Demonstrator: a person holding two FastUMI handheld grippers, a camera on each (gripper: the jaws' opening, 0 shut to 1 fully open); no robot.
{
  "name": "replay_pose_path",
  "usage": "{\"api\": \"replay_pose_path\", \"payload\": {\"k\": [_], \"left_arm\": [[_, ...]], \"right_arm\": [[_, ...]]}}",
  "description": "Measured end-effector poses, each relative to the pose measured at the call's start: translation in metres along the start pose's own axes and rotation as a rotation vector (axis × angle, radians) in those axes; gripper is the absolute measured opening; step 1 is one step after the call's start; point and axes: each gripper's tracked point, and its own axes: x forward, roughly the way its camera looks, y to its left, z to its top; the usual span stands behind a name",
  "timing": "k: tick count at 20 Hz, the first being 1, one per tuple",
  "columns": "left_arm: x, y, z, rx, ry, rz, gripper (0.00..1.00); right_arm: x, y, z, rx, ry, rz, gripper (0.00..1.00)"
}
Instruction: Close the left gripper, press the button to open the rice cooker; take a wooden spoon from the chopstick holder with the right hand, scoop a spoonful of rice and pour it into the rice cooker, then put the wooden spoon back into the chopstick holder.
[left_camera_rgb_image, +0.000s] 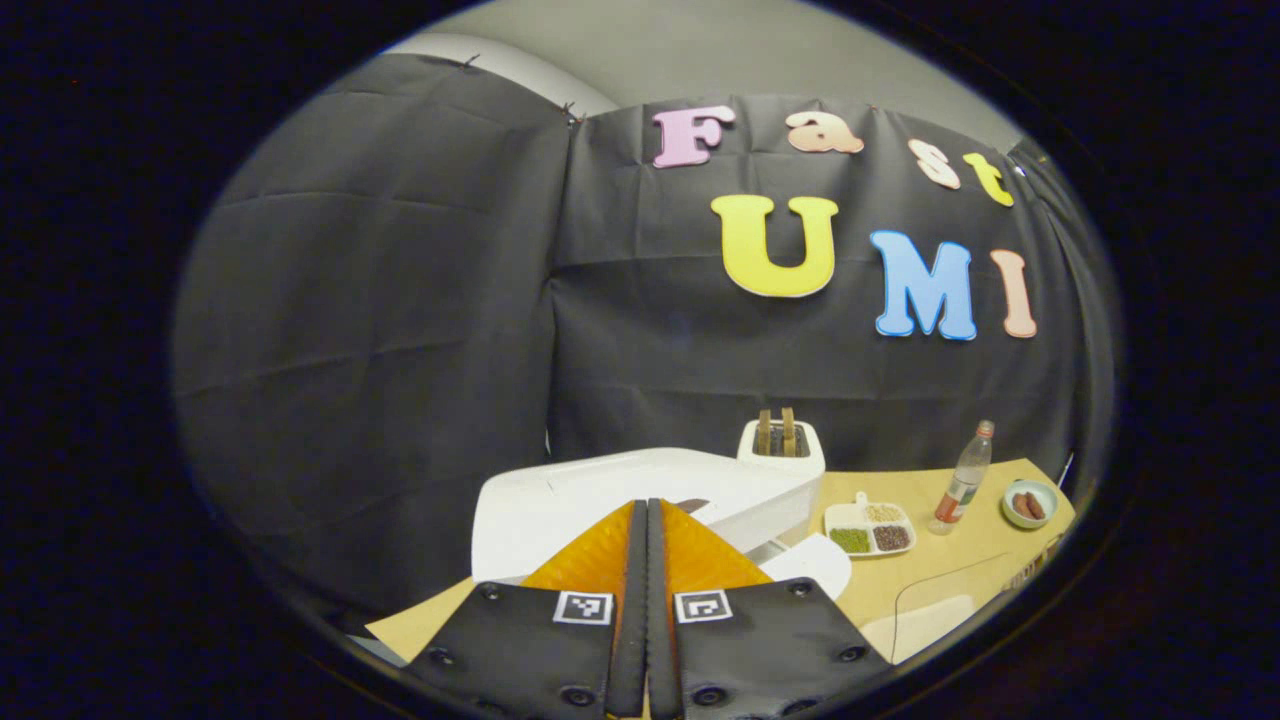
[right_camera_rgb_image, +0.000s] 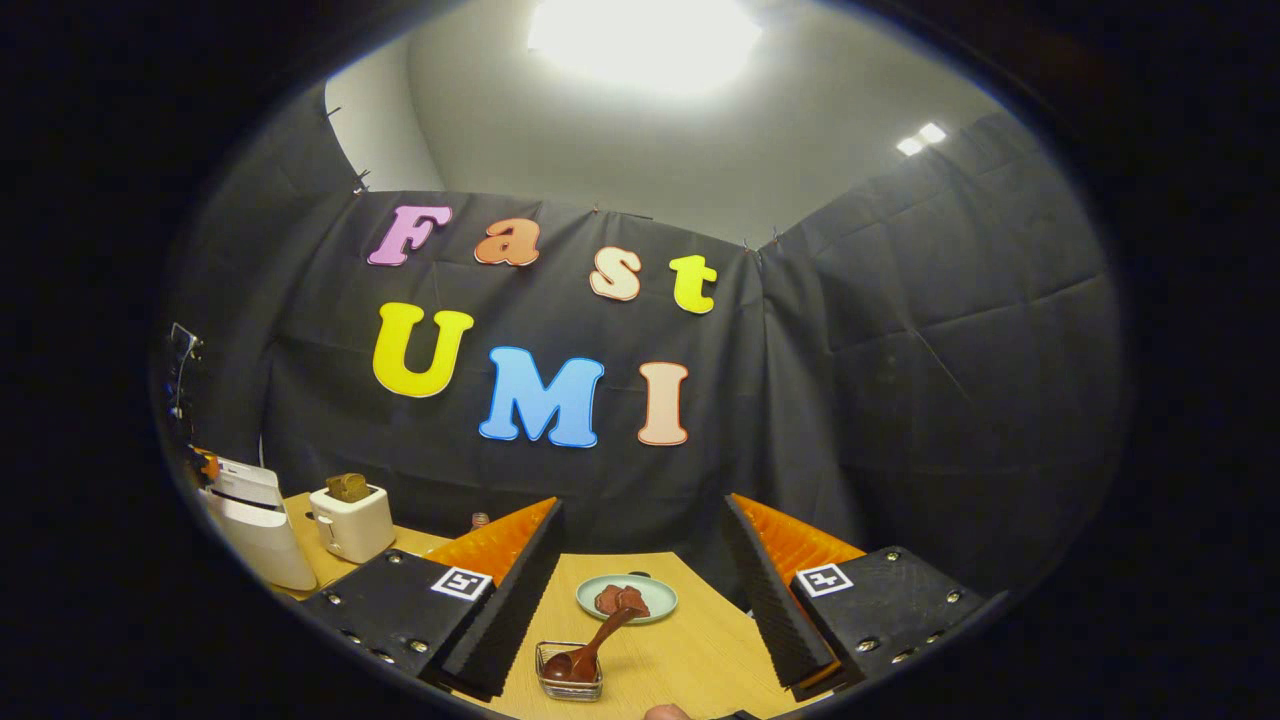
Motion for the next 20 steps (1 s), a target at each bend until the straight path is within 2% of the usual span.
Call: {"api": "replay_pose_path", "payload": {"k": [3, 4, 6, 9, 10, 14, 17, 20], "left_arm": [[-0.024, -0.011, 0.026, -0.03, -0.029, -0.037, 0.1], [-0.034, -0.017, 0.032, -0.043, -0.041, -0.051, 0.17], [-0.053, -0.024, 0.048, -0.074, -0.084, -0.077, 0.55], [-0.082, -0.028, 0.068, -0.078, -0.14, -0.07, 0.91], [-0.091, -0.031, 0.073, -0.068, -0.158, -0.069, 0.96], [-0.133, -0.045, 0.101, 0.012, -0.239, -0.081, 0.97], [-0.158, -0.062, 0.118, 0.064, -0.286, -0.1, 0.97], [-0.176, -0.076, 0.125, 0.005, -0.275, -0.129, 0.95]], "right_arm": [[0.012, -0.001, -0.003, 0.011, -0.011, 0.026, 0.95], [0.016, -0.001, -0.008, 0.025, -0.002, 0.038, 0.95], [0.026, -0.005, -0.018, 0.05, 0.017, 0.051, 0.95], [0.041, -0.007, -0.035, 0.093, 0.055, 0.065, 0.95], [0.047, -0.008, -0.042, 0.105, 0.071, 0.07, 0.95], [0.071, -0.009, -0.074, 0.147, 0.143, 0.078, 0.95], [0.085, 0.001, -0.109, 0.216, 0.248, 0.114, 0.95], [0.096, 0.009, -0.15, 0.28, 0.379, 0.134, 0.96]]}}
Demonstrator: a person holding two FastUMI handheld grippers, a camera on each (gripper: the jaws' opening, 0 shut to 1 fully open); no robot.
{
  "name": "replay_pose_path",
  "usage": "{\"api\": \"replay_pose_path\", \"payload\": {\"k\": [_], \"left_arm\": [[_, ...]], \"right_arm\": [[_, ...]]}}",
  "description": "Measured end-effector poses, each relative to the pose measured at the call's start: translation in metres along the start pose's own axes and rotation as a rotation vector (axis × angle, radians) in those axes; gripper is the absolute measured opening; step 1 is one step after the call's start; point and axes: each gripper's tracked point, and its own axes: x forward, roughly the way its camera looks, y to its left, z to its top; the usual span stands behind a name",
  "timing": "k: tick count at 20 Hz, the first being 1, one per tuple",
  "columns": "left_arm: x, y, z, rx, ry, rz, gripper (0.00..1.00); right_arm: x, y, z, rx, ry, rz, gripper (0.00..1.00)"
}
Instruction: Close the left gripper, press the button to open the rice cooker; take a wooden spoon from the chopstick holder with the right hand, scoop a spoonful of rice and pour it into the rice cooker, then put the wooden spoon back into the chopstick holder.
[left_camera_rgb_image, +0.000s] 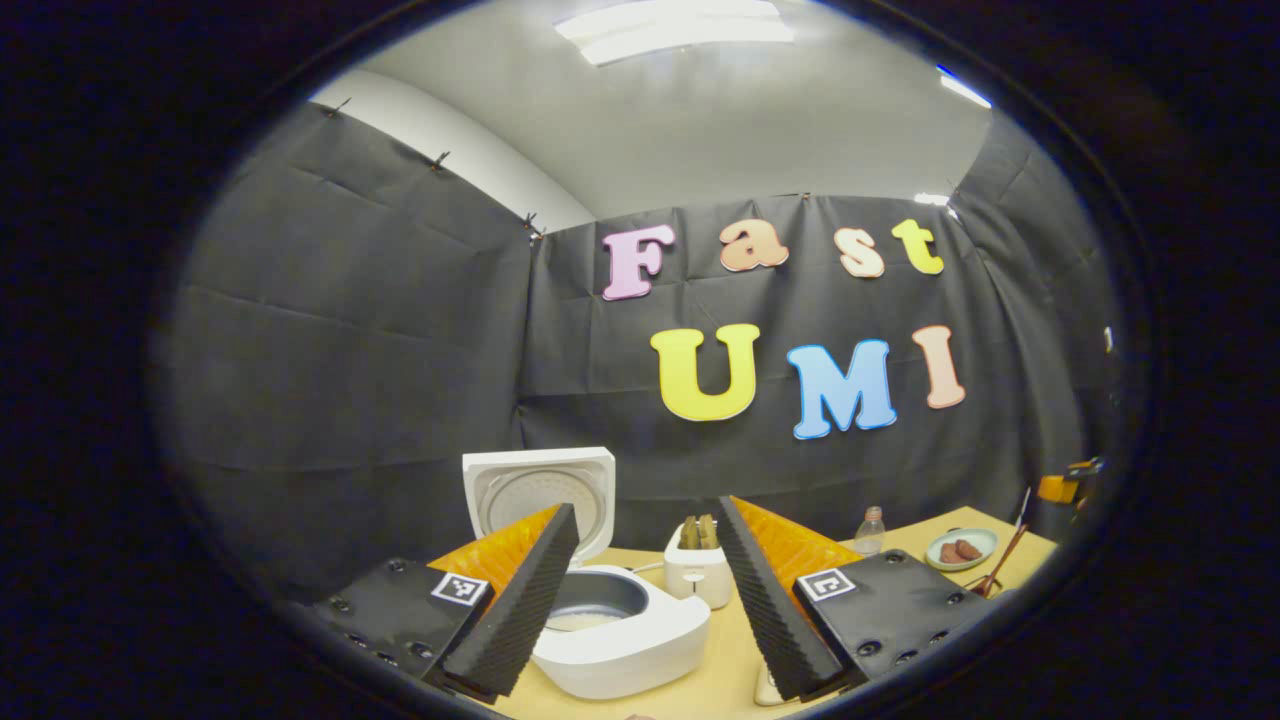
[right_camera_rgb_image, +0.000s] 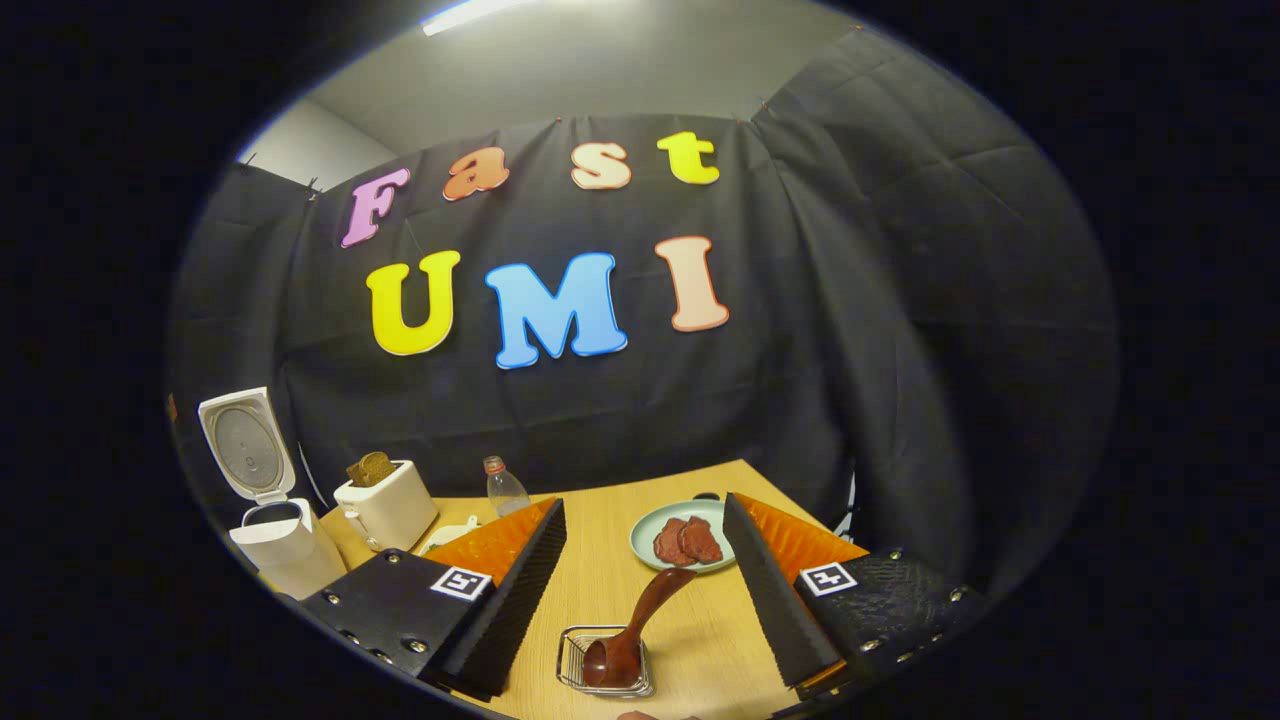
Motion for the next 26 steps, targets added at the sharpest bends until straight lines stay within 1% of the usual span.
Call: {"api": "replay_pose_path", "payload": {"k": [1, 2, 5, 7, 8, 9, 11, 12, 13, 14, 15, 16, 17, 18, 19, 21, 23, 26], "left_arm": [[-0.003, -0.003, 0.006, -0.022, -0.002, -0.004, 0.99], [-0.006, -0.002, 0.011, -0.031, -0.01, -0.002, 0.97], [-0.014, 0.007, 0.018, 0.015, -0.022, 0.024, 0.97], [-0.021, 0.011, 0.017, 0.054, -0.021, 0.045, 0.95], [-0.023, 0.014, 0.015, 0.072, -0.016, 0.057, 0.97], [-0.026, 0.017, 0.013, 0.086, -0.009, 0.067, 0.95], [-0.029, 0.02, 0.008, 0.096, 0.012, 0.081, 0.94], [-0.03, 0.021, 0.007, 0.091, 0.019, 0.084, 0.97], [-0.031, 0.024, 0.008, 0.086, 0.021, 0.091, 0.97], [-0.031, 0.026, 0.008, 0.079, 0.022, 0.095, 0.99], [-0.033, 0.029, 0.01, 0.073, 0.024, 0.1, 0.96], [-0.034, 0.032, 0.012, 0.067, 0.018, 0.103, 0.96], [-0.034, 0.034, 0.014, 0.065, 0.011, 0.107, 0.96], [-0.035, 0.036, 0.015, 0.067, 0.008, 0.109, 0.96], [-0.035, 0.038, 0.016, 0.07, 0.006, 0.113, 0.96], [-0.035, 0.042, 0.015, 0.075, 0.008, 0.114, 0.96], [-0.035, 0.044, 0.013, 0.081, 0.006, 0.106, 0.96], [-0.032, 0.047, 0.009, 0.082, 0.007, 0.096, 0.96]], "right_arm": [[0.005, -0.002, -0.01, 0.016, 0.035, -0.001, 0.96], [0.011, -0.004, -0.02, 0.025, 0.065, -0.005, 0.96], [0.024, -0.006, -0.048, 0.052, 0.15, -0.001, 0.96], [0.032, -0.007, -0.067, 0.076, 0.212, 0.0, 0.96], [0.036, -0.007, -0.077, 0.092, 0.246, -0.001, 0.96], [0.038, -0.007, -0.084, 0.114, 0.272, -0.003, 0.96], [0.044, -0.007, -0.098, 0.155, 0.325, -0.005, 0.96], [0.045, -0.005, -0.105, 0.176, 0.356, 0.0, 0.96], [0.048, -0.001, -0.11, 0.198, 0.381, 0.01, 0.96], [0.05, 0.0, -0.117, 0.21, 0.407, 0.008, 0.9], [0.052, 0.001, -0.123, 0.219, 0.431, 0.008, 0.74], [0.053, 0.006, -0.129, 0.232, 0.456, 0.012, 0.69], [0.053, 0.006, -0.131, 0.24, 0.473, 0.008, 0.56], [0.051, 0.006, -0.135, 0.248, 0.478, 0.01, 0.51], [0.05, 0.004, -0.132, 0.26, 0.47, 0.003, 0.39], [0.047, 0.01, -0.13, 0.278, 0.465, 0.026, 0.14], [0.039, 0.013, -0.128, 0.242, 0.442, 0.028, 0.14], [0.026, 0.014, -0.112, 0.192, 0.398, 0.026, 0.14]]}}
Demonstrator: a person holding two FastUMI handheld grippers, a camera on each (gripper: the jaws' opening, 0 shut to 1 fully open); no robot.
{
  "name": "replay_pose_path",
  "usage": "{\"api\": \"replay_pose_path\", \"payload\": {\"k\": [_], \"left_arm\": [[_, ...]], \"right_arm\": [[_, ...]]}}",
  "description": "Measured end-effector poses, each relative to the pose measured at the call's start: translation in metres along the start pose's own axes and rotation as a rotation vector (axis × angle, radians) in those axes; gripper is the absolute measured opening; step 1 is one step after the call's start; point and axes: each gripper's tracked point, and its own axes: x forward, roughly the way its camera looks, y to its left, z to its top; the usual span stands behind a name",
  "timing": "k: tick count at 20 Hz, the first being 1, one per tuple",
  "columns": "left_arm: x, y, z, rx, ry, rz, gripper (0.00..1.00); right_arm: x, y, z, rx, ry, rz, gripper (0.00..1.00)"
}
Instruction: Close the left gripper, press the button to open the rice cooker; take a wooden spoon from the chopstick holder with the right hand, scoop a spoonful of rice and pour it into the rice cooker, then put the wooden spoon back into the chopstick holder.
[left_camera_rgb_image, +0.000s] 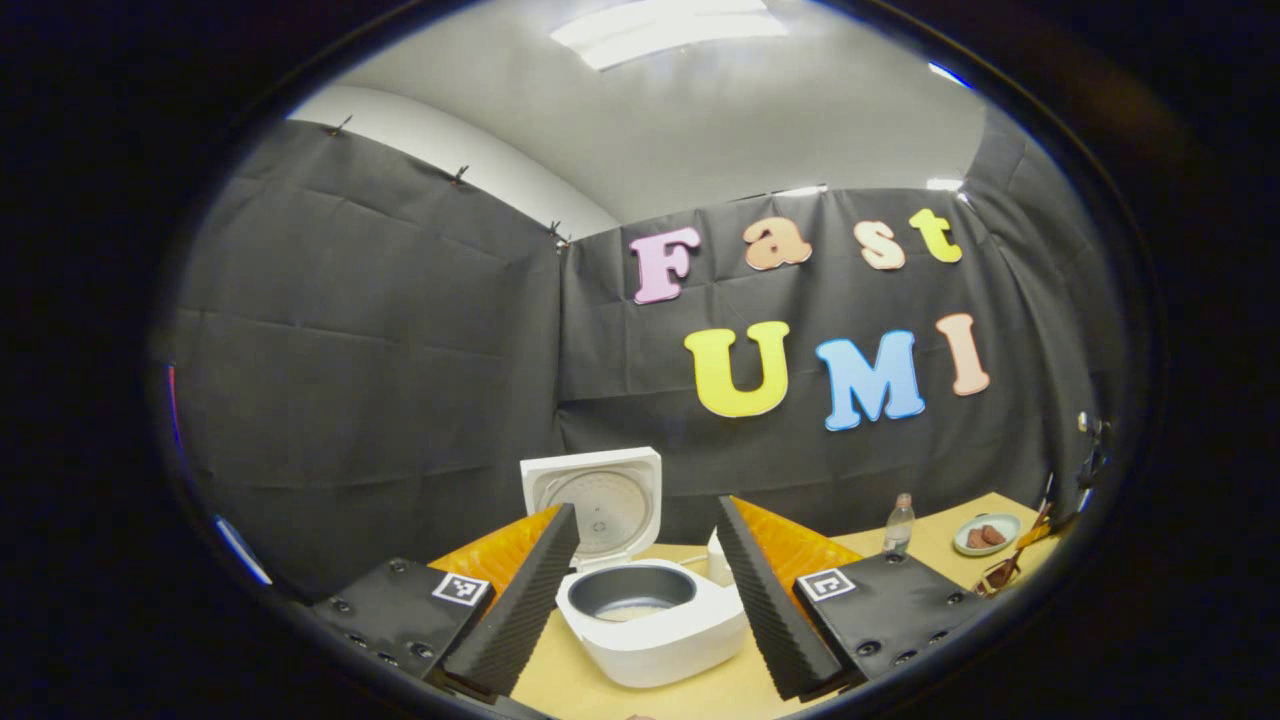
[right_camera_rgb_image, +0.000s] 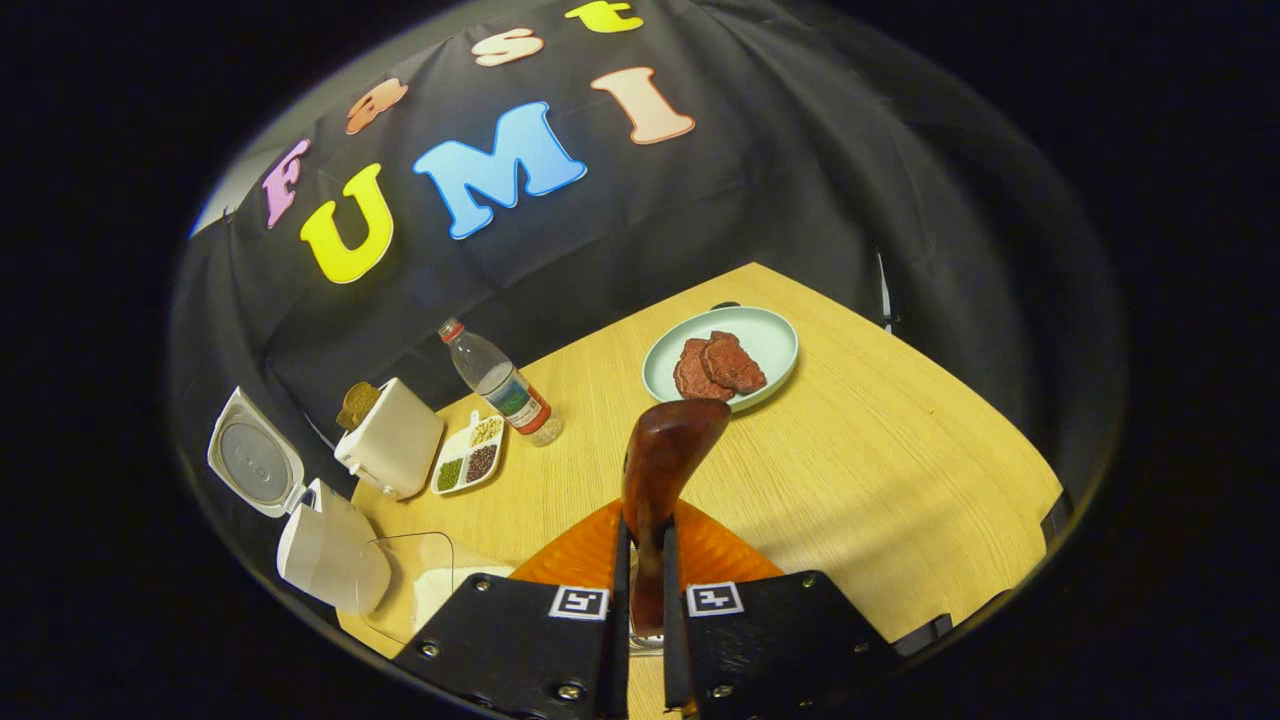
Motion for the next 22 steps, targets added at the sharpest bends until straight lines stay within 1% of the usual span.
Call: {"api": "replay_pose_path", "payload": {"k": [7, 9, 10, 11, 15, 19, 20, 21, 22], "left_arm": [[0.013, 0.014, -0.017, -0.046, 0.017, -0.04, 0.96], [0.014, 0.021, -0.022, -0.056, 0.021, -0.046, 0.94], [0.014, 0.029, -0.026, -0.057, 0.024, -0.042, 0.99], [0.015, 0.033, -0.03, -0.062, 0.03, -0.045, 0.96], [0.02, 0.051, -0.044, -0.093, 0.054, -0.056, 0.96], [0.022, 0.079, -0.047, -0.078, 0.049, -0.046, 0.96], [0.023, 0.086, -0.048, -0.071, 0.049, -0.042, 0.94], [0.023, 0.092, -0.049, -0.066, 0.049, -0.038, 0.96], [0.023, 0.098, -0.051, -0.063, 0.052, -0.035, 0.96]], "right_arm": [[-0.044, 0.025, 0.048, -0.083, -0.158, -0.016, 0.14], [-0.055, 0.039, 0.057, -0.083, -0.194, -0.005, 0.14], [-0.059, 0.047, 0.058, -0.08, -0.205, 0.003, 0.14], [-0.061, 0.056, 0.059, -0.081, -0.212, 0.01, 0.14], [-0.069, 0.097, 0.053, -0.092, -0.235, 0.058, 0.14], [-0.07, 0.139, 0.036, -0.11, -0.24, 0.124, 0.14], [-0.068, 0.148, 0.029, -0.123, -0.237, 0.137, 0.14], [-0.067, 0.157, 0.023, -0.135, -0.228, 0.149, 0.14], [-0.064, 0.166, 0.015, -0.148, -0.218, 0.163, 0.14]]}}
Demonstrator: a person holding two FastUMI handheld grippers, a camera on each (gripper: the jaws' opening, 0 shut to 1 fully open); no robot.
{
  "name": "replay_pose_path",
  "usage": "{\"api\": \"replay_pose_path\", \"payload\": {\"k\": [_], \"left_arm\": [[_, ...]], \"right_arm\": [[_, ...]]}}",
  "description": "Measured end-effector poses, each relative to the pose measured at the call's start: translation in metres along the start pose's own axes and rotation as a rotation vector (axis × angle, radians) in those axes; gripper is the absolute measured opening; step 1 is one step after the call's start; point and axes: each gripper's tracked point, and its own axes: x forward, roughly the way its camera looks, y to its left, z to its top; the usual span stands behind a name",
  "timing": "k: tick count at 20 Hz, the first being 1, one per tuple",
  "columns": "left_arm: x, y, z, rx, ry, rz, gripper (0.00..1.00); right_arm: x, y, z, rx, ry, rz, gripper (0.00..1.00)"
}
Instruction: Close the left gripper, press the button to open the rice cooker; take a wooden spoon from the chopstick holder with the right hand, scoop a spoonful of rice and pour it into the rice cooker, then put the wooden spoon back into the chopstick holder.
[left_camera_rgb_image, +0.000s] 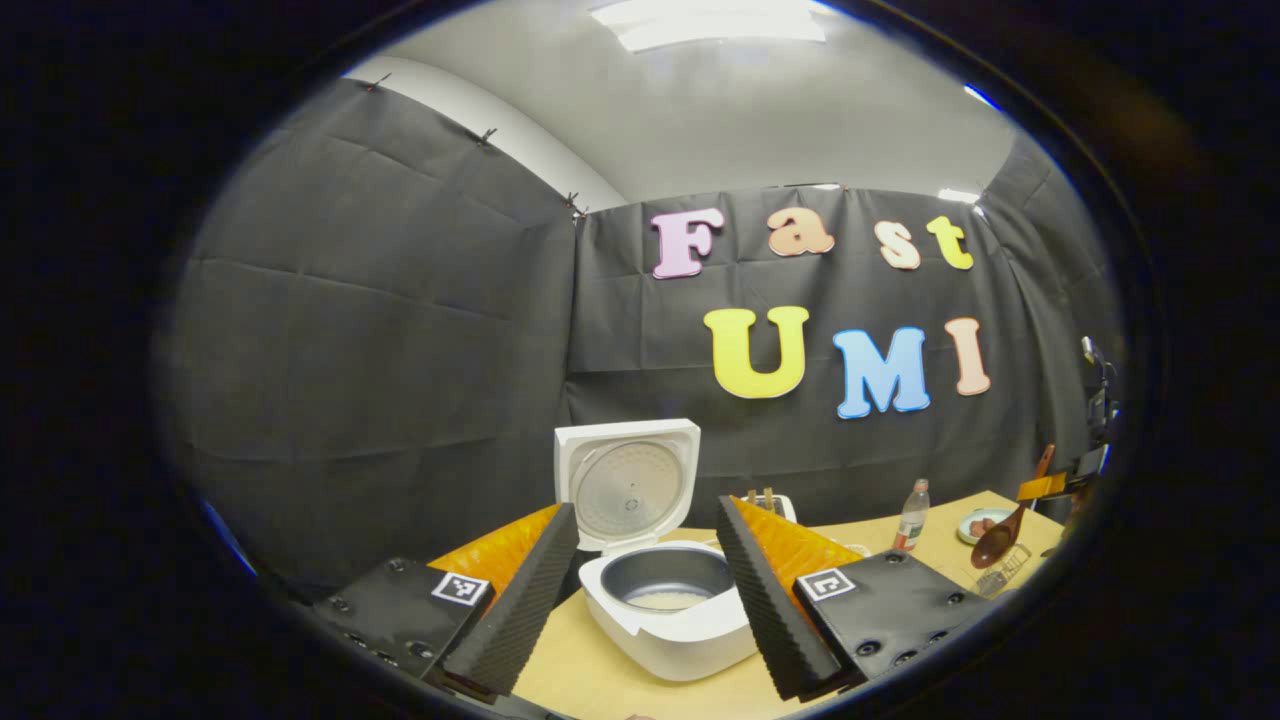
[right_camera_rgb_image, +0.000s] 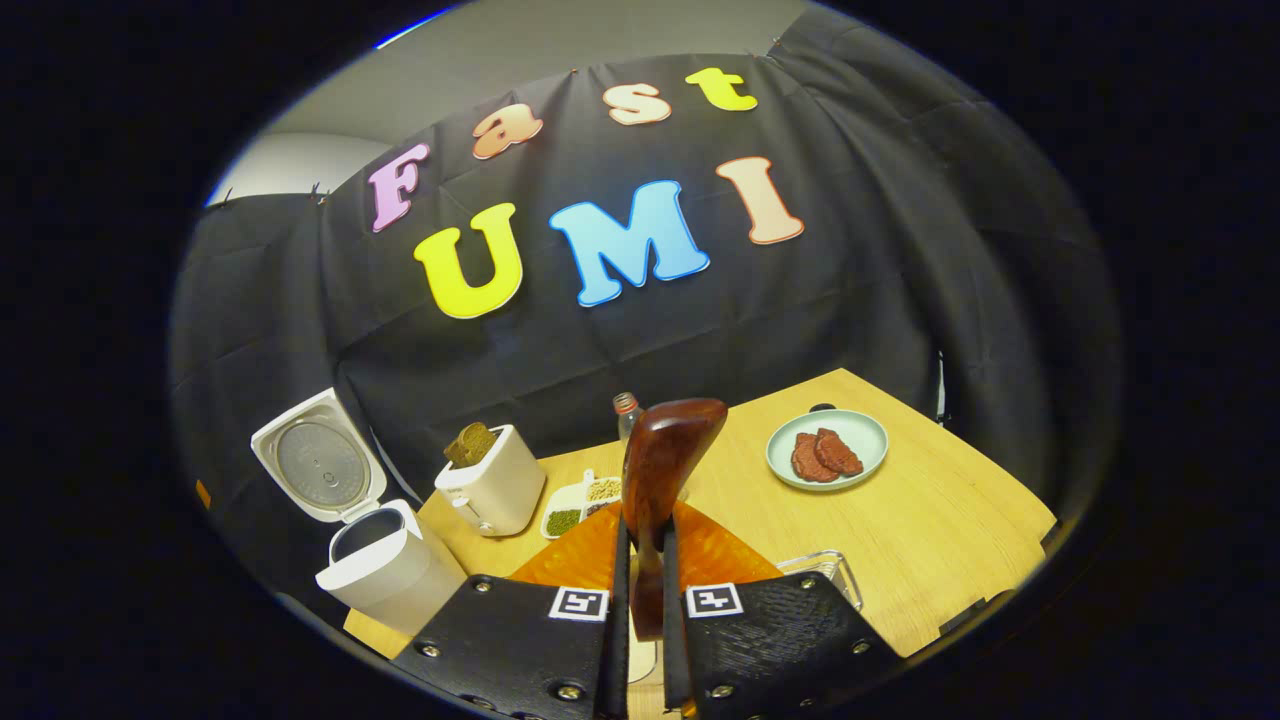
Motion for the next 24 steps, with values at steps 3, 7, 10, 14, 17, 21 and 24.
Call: {"api": "replay_pose_path", "payload": {"k": [3, 7, 10, 14, 17, 21, 24], "left_arm": [[0.0, 0.015, -0.007, 0.002, 0.016, 0.011, 0.94], [-0.004, 0.029, -0.016, 0.007, 0.032, 0.024, 0.94], [-0.007, 0.037, -0.018, 0.024, 0.037, 0.03, 0.96], [-0.009, 0.042, -0.022, 0.031, 0.048, 0.032, 0.96], [-0.009, 0.043, -0.023, 0.038, 0.048, 0.031, 0.96], [-0.009, 0.044, -0.021, 0.041, 0.039, 0.033, 0.96], [-0.011, 0.046, -0.021, 0.04, 0.039, 0.037, 0.96]], "right_arm": [[0.01, 0.022, -0.025, -0.056, 0.036, 0.034, 0.14], [0.023, 0.03, -0.064, -0.181, 0.079, 0.023, 0.14], [0.032, 0.031, -0.087, -0.279, 0.095, 0.004, 0.14], [0.043, 0.029, -0.113, -0.431, 0.107, -0.043, 0.14], [0.046, 0.043, -0.122, -0.484, 0.102, -0.025, 0.14], [0.042, 0.071, -0.151, -0.383, 0.185, 0.048, 0.15], [0.038, 0.09, -0.161, -0.279, 0.228, 0.102, 0.15]]}}
